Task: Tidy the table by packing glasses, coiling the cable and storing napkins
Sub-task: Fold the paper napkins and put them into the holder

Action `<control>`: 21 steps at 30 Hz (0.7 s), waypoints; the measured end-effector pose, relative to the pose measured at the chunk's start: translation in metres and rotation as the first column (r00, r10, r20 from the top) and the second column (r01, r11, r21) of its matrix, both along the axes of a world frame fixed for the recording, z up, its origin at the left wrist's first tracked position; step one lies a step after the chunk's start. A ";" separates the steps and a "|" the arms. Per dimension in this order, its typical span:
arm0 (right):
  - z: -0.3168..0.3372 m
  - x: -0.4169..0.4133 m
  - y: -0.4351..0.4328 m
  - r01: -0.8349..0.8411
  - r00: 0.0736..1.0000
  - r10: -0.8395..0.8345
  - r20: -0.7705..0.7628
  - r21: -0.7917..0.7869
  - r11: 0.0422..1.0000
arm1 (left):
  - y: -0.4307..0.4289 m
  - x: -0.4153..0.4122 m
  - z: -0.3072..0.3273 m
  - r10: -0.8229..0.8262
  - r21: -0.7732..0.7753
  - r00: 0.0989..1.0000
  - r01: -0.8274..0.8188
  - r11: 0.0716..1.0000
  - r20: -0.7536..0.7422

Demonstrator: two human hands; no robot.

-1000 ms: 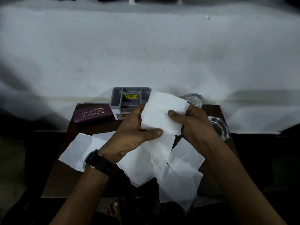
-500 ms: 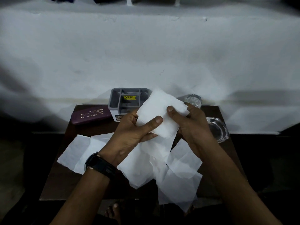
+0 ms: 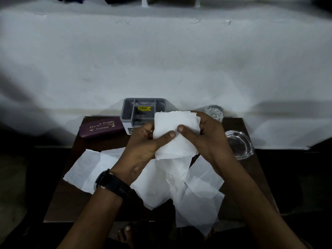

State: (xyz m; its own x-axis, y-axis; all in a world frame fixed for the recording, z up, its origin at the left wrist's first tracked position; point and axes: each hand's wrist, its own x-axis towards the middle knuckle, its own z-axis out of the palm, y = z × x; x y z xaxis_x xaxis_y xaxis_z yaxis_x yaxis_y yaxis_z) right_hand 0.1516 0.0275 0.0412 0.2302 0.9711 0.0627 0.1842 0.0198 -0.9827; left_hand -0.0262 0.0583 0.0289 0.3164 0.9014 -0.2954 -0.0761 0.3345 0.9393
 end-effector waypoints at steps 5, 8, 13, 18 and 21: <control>-0.003 0.005 -0.003 -0.073 0.979 0.044 -0.197 -0.140 0.988 | 0.002 -0.002 0.002 0.113 0.011 0.993 -0.113 0.994 -0.019; -0.002 0.009 -0.003 -0.049 0.971 0.010 -0.239 -0.154 0.987 | 0.004 -0.004 0.003 0.105 -0.017 0.994 -0.104 0.994 0.018; 0.002 0.011 -0.004 -0.074 0.985 0.067 -0.161 -0.037 0.997 | 0.008 -0.007 0.008 0.151 -0.137 0.972 -0.127 0.982 0.182; 0.002 0.003 -0.005 -0.118 0.992 0.109 0.070 0.148 0.982 | 0.009 -0.004 0.011 0.219 -0.338 0.919 -0.103 0.936 0.327; 0.004 0.000 -0.006 -0.114 0.988 0.097 0.117 0.148 0.982 | 0.007 0.000 0.013 0.187 -0.312 0.945 -0.099 0.945 0.267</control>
State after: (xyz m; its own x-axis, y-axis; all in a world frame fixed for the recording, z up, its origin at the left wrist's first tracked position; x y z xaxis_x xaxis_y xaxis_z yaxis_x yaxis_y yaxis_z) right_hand 0.1517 0.0219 0.0448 0.1102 0.9664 0.2322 0.2787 0.1942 -0.9405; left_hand -0.0266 0.0658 0.0417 0.3019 0.8315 -0.4663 -0.3974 0.5544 0.7313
